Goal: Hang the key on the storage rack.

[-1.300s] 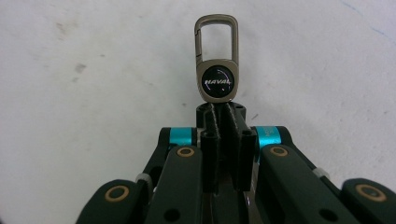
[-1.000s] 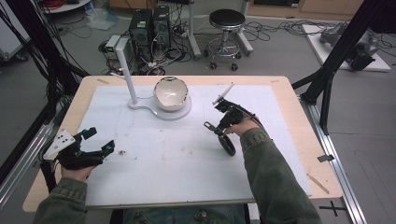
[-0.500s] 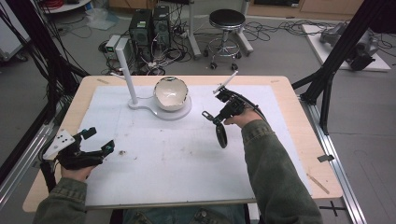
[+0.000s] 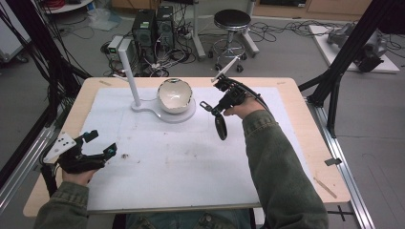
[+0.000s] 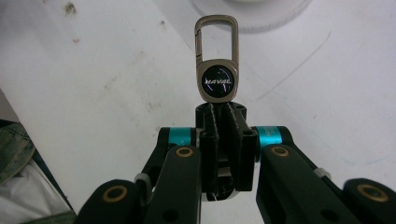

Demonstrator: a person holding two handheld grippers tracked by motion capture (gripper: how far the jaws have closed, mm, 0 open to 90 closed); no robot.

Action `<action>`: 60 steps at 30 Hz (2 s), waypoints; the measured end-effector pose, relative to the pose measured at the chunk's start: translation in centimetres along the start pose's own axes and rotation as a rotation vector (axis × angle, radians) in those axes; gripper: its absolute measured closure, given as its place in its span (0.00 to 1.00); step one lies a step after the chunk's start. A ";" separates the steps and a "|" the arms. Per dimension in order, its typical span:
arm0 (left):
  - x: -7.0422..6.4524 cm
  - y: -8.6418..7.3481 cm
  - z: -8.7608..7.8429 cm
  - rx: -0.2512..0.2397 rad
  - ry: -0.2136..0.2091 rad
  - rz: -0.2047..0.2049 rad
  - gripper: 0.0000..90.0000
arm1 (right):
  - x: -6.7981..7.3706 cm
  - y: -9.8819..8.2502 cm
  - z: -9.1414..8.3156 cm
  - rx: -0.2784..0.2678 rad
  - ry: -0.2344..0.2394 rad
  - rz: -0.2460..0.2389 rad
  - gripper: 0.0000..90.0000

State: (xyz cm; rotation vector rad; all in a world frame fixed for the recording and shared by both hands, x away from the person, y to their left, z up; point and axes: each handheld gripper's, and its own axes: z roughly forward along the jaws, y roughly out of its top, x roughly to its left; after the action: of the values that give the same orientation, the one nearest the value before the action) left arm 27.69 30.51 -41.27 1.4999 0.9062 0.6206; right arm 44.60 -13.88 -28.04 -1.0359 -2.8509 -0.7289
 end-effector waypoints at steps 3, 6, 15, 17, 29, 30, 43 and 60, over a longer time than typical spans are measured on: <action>0.0 0.0 0.0 -0.001 -0.001 0.001 0.07 | 0.4 0.9 -0.4 -0.005 0.002 -0.007 0.93; 0.0 0.0 0.0 0.000 0.001 0.000 0.07 | 0.7 1.8 -0.6 -0.005 -0.001 -0.020 0.93; 0.0 0.0 0.0 0.001 0.001 0.003 0.07 | 1.7 4.4 -0.8 -0.012 0.004 -0.045 0.93; 0.1 0.0 0.0 0.000 -0.001 0.003 0.07 | 1.9 5.0 -0.8 -0.009 -0.002 -0.048 0.93; 0.0 0.0 0.0 -0.004 -0.004 -0.002 0.07 | 2.7 8.2 -0.1 -0.011 0.006 -0.057 0.93; 0.1 0.0 -0.1 -0.002 -0.004 -0.001 0.07 | 2.8 8.4 -0.1 -0.003 0.007 -0.064 0.93; 0.3 0.0 -0.1 -0.010 0.001 -0.017 0.07 | 4.1 11.3 2.1 0.037 0.026 -0.110 0.93; 0.4 0.0 -0.2 -0.019 0.002 -0.024 0.07 | 6.3 15.1 3.6 0.043 0.026 -0.144 0.92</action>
State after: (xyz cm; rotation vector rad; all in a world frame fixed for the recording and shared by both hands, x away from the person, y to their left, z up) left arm 27.70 30.94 -41.29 1.4702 0.9159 0.6117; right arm 49.36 1.60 -23.80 -0.8169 -2.9278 -0.6811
